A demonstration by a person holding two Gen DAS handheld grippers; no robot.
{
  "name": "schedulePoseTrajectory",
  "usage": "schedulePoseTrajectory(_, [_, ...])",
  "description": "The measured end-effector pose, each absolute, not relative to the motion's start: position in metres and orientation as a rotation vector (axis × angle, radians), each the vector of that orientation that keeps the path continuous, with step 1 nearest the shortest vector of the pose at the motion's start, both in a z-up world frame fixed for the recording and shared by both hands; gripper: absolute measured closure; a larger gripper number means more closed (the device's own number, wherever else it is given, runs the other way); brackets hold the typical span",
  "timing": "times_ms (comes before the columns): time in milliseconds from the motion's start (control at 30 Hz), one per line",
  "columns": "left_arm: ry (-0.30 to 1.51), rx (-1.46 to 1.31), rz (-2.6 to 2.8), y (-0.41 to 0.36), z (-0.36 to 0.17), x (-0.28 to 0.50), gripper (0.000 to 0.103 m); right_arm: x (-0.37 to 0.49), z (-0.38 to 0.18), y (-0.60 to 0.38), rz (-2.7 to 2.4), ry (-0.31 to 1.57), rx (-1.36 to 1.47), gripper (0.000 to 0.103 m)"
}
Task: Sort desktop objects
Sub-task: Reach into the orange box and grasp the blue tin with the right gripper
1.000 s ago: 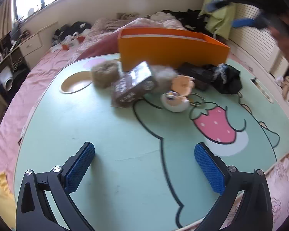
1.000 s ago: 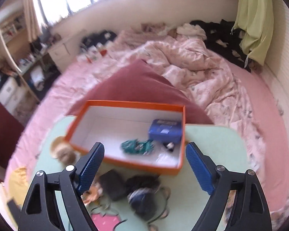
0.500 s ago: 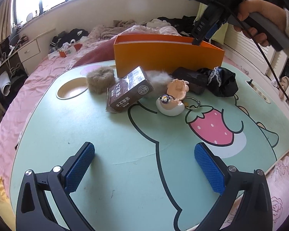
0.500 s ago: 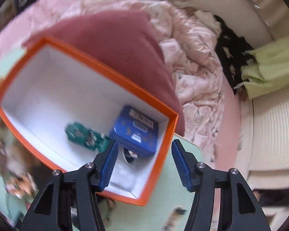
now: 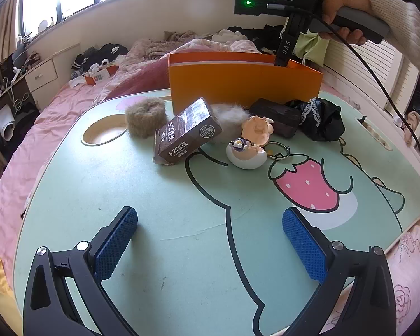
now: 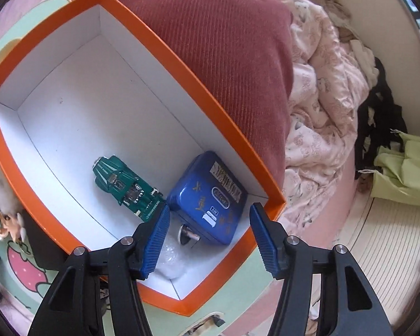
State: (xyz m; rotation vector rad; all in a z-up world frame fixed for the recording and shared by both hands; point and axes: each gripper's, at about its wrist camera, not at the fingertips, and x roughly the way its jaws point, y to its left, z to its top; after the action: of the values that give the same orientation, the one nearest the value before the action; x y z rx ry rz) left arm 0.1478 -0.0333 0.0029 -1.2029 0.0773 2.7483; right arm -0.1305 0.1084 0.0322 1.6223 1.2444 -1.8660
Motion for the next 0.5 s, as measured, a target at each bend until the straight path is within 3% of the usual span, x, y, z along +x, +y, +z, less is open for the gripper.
schedulePoseTrajectory(200, [0.08,-1.199,2.747,-0.0334,0.0026,0.1483,0.0,-0.1336,0.0218,0.1022,-1.826,1.269,1.582,0.045])
schedulePoseTrajectory(300, [0.082,-1.194,2.746,-0.032,0.0023,0.1498,0.0,-0.136,0.0229,0.1054,-1.821,1.188,1.575,0.061])
schedulePoseTrajectory(500, [0.082,-1.19,2.745,-0.0317,0.0023,0.1503,0.0,-0.127,0.0301,0.1067,-1.885,1.176,1.468,0.07])
